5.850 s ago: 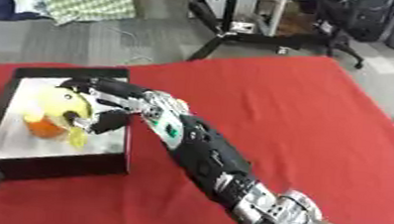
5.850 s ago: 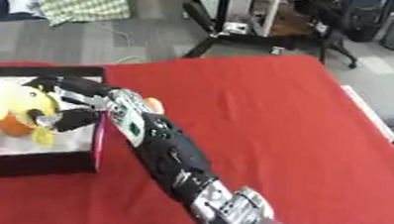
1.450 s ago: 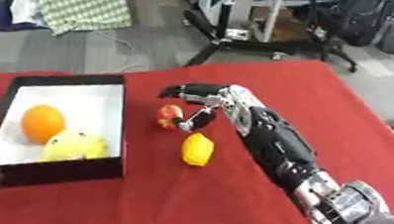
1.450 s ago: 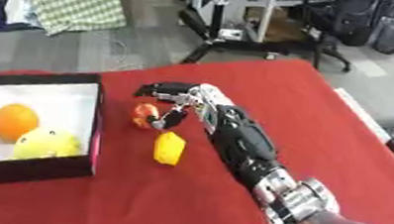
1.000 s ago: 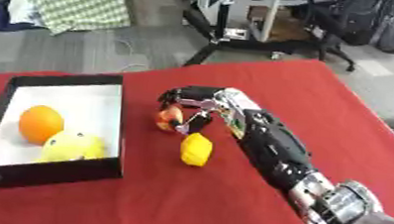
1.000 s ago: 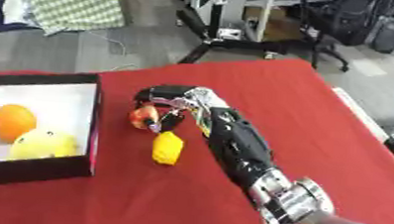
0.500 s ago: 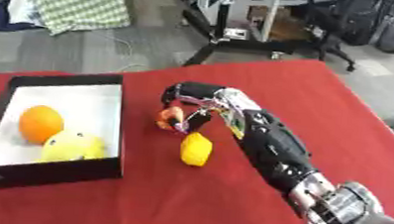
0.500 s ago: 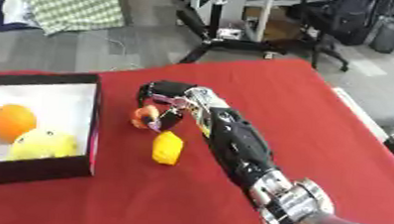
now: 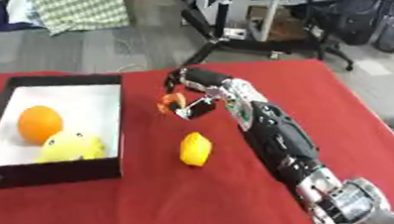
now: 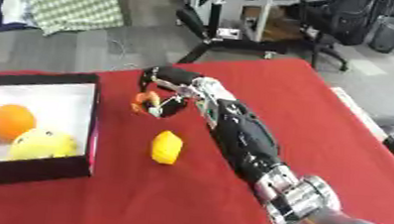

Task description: Pick up objects on the table and place them in the box.

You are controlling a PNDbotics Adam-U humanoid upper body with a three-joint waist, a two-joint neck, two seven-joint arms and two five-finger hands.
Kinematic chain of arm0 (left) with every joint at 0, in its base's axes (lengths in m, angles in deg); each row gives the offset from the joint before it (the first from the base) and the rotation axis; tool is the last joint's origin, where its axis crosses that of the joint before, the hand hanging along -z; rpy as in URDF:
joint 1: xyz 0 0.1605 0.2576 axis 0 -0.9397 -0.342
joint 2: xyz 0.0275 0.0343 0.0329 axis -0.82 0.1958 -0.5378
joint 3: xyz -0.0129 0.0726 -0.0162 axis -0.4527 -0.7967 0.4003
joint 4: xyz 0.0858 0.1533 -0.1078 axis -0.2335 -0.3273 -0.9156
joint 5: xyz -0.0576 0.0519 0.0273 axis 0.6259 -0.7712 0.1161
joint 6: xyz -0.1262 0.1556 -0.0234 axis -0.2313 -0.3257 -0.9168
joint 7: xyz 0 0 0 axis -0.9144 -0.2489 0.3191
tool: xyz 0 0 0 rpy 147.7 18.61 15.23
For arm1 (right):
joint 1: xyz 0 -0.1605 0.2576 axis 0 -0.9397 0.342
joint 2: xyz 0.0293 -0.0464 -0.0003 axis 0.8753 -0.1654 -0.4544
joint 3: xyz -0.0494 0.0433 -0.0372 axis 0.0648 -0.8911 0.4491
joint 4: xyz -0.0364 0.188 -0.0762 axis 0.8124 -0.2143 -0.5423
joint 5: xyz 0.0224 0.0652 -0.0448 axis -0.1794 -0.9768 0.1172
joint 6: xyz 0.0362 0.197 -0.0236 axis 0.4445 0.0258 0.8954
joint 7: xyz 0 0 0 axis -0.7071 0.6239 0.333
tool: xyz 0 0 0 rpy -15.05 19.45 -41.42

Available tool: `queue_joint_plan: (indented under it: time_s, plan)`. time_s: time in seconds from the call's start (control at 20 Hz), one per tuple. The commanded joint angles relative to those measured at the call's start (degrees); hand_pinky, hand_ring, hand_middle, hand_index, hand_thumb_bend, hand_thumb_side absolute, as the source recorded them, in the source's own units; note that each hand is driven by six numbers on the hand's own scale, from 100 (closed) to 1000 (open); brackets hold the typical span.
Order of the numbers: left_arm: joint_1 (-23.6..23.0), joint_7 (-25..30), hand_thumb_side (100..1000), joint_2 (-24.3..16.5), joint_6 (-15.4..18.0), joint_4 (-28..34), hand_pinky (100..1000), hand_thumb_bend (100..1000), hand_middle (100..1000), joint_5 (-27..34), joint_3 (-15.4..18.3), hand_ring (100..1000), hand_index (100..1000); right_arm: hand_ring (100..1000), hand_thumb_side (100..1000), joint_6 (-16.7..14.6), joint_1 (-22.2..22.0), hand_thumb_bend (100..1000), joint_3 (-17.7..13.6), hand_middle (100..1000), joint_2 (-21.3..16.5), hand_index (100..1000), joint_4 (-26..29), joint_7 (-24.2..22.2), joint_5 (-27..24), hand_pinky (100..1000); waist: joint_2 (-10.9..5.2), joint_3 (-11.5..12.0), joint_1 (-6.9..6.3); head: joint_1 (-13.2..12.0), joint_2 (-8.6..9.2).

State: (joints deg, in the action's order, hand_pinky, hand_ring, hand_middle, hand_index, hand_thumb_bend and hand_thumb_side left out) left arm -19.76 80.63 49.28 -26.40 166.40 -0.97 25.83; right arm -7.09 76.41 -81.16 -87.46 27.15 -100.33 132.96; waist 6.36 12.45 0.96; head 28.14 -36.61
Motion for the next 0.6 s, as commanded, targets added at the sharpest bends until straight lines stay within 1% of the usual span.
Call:
queue_joint_plan:
  time_s: [0.05, 0.3, 0.45, 0.6]
  plan:
    - [0.4, 0.1, 1000, -0.2, 0.1, 0.8, 693, 100, 589, 0.1, -0.1, 657, 814, 821, 198, -1.0, 2.4, 100, 0.3, 748, -1.8, 271, 3.0, -0.4, -3.1, 1000, -1.16, 0.1, -0.45, 0.0, 0.02]
    - [0.6, 0.3, 1000, 0.1, 0.2, 0.8, 693, 100, 590, 0.2, -0.4, 657, 814, 822, 198, -1.7, 4.6, 100, 1.9, 749, 0.7, 282, 4.5, -3.2, -7.4, 1000, -1.30, 0.6, -0.55, 0.6, 0.09]
    - [1.0, 0.6, 1000, 0.4, 0.1, 0.7, 693, 100, 590, 0.3, -0.7, 657, 814, 820, 198, -1.7, 5.8, 100, 2.7, 747, 3.4, 288, 4.6, -5.4, -8.9, 1000, -1.12, 1.4, -0.71, 1.4, 0.38]
    - [1.5, 1.0, 1000, 0.9, 0.1, 0.6, 693, 100, 590, 0.4, -1.1, 657, 814, 818, 199, -1.6, 6.7, 100, 3.2, 744, 6.9, 296, 4.4, -7.3, -9.6, 1000, -0.77, 2.5, -0.84, 2.4, 0.65]
